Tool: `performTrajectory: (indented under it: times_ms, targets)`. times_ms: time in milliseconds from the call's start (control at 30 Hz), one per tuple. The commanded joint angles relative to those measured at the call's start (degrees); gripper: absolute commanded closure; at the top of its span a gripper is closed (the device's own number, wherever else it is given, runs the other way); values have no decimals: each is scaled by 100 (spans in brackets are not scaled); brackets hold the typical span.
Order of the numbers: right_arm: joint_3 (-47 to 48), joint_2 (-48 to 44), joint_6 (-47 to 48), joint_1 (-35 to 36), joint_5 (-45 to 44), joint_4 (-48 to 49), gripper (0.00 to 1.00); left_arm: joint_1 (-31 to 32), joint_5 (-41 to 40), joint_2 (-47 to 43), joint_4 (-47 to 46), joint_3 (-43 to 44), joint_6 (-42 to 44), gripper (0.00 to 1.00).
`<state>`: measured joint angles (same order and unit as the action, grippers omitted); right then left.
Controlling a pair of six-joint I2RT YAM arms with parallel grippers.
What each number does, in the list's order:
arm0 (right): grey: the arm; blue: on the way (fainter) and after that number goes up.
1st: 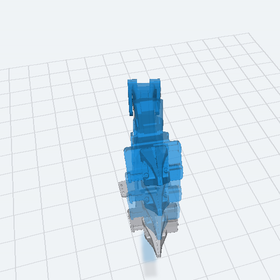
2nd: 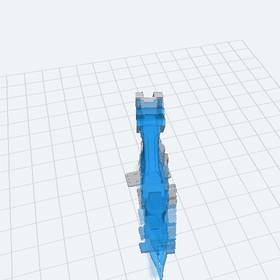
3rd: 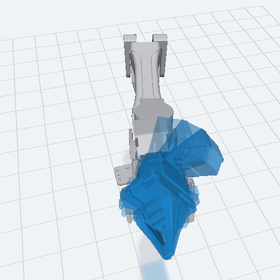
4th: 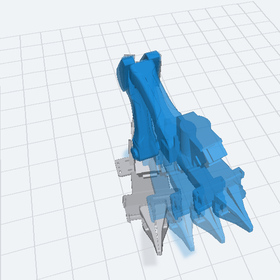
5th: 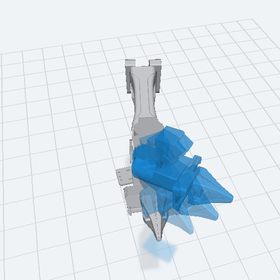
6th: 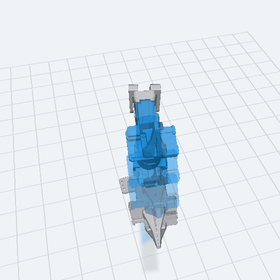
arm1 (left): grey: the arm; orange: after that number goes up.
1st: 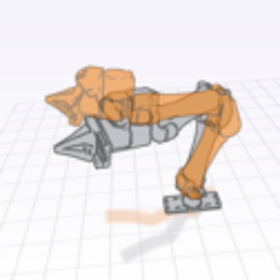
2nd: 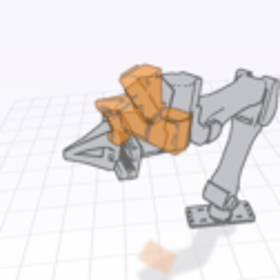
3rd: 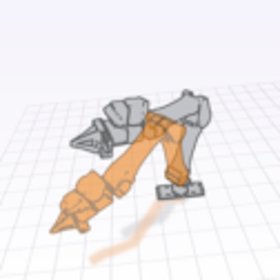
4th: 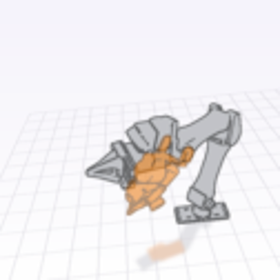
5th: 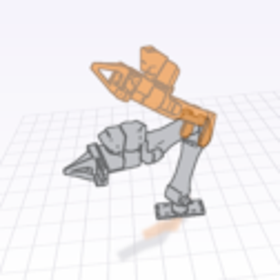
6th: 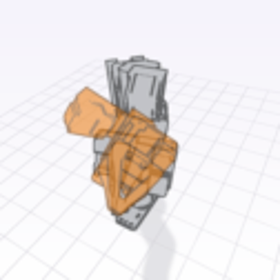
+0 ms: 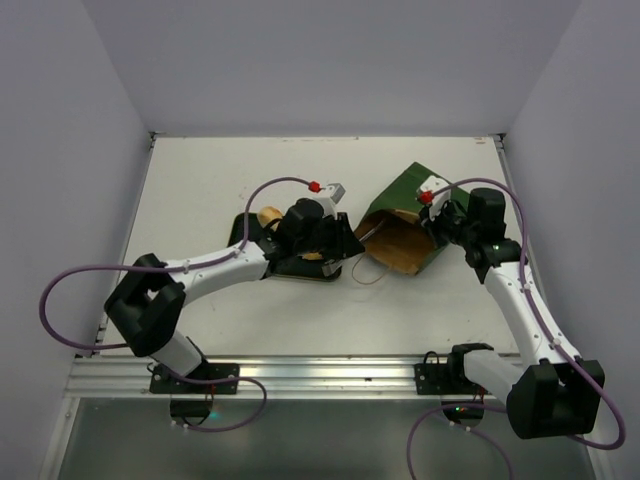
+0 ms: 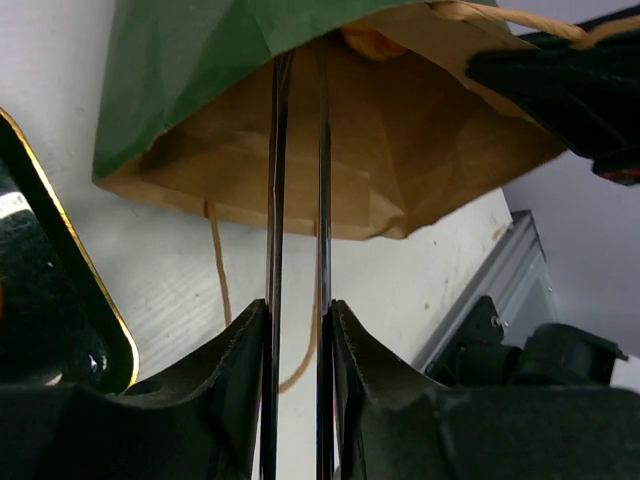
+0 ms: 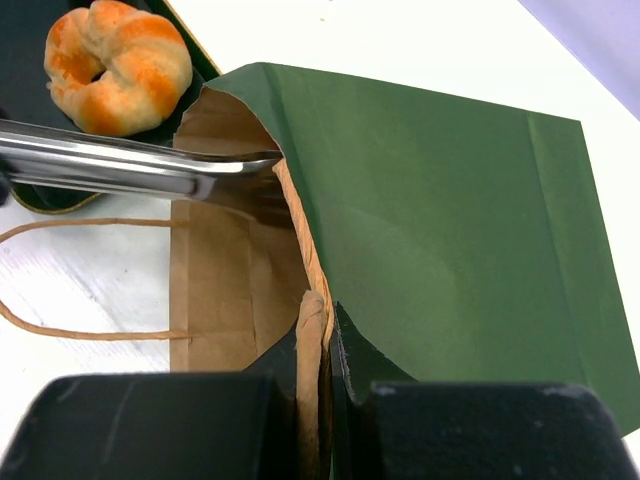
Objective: Take the fake bread out of the paper bag
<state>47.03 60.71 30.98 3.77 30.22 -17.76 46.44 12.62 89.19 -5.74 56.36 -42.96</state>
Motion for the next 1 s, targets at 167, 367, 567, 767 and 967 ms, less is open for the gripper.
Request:
performTrajectory:
  times_ms: [167,367,567,767,967]
  targets:
    - [88,-33,-408,-8,63,466,100,138,-1208,424,-138,508,174,59]
    - [105,-15,-540,-17,-25,528,100,217,-1455,687,-182,657,148,57]
    - [105,-33,-628,-17,2,554,100,296,-1552,1004,-235,885,77,56]
    - [79,-68,-664,-17,63,607,100,340,-1789,1259,-252,1009,-37,54]
    - [52,-77,-655,-17,63,616,100,349,-1921,1443,-279,1140,-116,52]
